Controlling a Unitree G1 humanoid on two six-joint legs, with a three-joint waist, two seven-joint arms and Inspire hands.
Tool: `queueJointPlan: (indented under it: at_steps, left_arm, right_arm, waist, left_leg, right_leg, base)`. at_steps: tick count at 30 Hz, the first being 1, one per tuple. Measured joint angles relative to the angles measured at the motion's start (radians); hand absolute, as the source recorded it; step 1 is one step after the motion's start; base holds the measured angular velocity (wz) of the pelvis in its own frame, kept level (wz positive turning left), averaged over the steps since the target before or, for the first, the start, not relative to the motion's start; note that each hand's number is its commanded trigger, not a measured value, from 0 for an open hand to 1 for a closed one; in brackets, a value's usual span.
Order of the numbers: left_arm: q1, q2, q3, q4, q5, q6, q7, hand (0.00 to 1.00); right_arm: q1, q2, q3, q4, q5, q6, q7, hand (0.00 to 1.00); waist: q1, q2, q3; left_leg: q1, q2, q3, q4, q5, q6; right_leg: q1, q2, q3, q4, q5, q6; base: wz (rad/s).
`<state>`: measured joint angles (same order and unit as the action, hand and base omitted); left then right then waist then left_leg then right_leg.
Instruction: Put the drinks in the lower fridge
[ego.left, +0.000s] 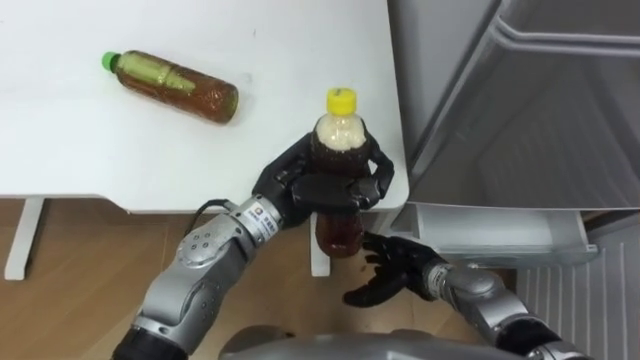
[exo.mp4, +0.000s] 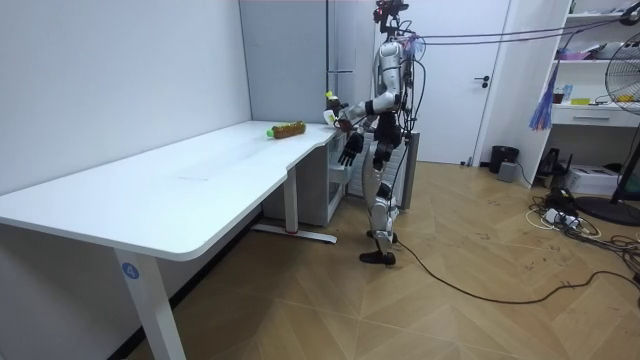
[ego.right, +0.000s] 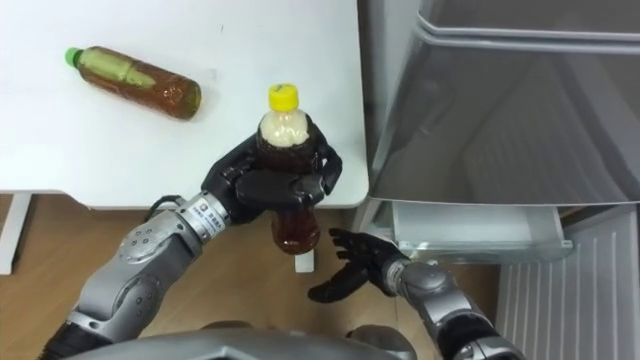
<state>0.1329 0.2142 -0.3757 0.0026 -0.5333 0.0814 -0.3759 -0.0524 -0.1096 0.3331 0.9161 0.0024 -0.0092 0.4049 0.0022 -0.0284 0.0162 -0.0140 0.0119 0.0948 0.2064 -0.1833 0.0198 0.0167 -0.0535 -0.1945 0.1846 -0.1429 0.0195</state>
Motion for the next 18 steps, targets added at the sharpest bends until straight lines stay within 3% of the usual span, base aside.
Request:
queueJointPlan:
  at_steps: [5,14,18]
  left_arm:
    - [0.0,-0.002,-0.013,0.068,0.002,-0.008,-0.008,1.0]
    - [0.0,-0.005,-0.024,0.082,0.004,-0.025,-0.026,1.0]
    - [-0.007,-0.006,-0.033,0.108,0.046,-0.067,-0.047,1.0]
  right_arm:
    - [0.014,-0.001,0.032,-0.113,0.064,0.007,0.092,0.0]
    - [0.02,-0.014,0.06,-0.166,0.083,0.011,0.214,0.0]
    - [0.023,-0.018,0.078,-0.192,0.183,0.012,0.26,0.0]
  waist:
    - [0.002,-0.002,-0.0018]
    - [0.002,-0.003,-0.003]
    - [0.002,-0.003,-0.0029]
  left_leg:
    - [0.005,-0.001,0.007,0.0,0.0,0.0]
    - [0.004,-0.001,0.01,-0.001,0.0,0.0]
    - [0.004,-0.001,0.011,-0.002,0.0,0.0]
  right_leg:
    - [0.002,0.001,-0.001,0.001,0.0,0.0]
    - [0.002,0.0,-0.006,0.002,0.0,0.0]
    - [0.001,0.0,-0.003,0.003,0.0,0.0]
  base:
    - [-0.01]
    - [0.0]
    - [0.0]
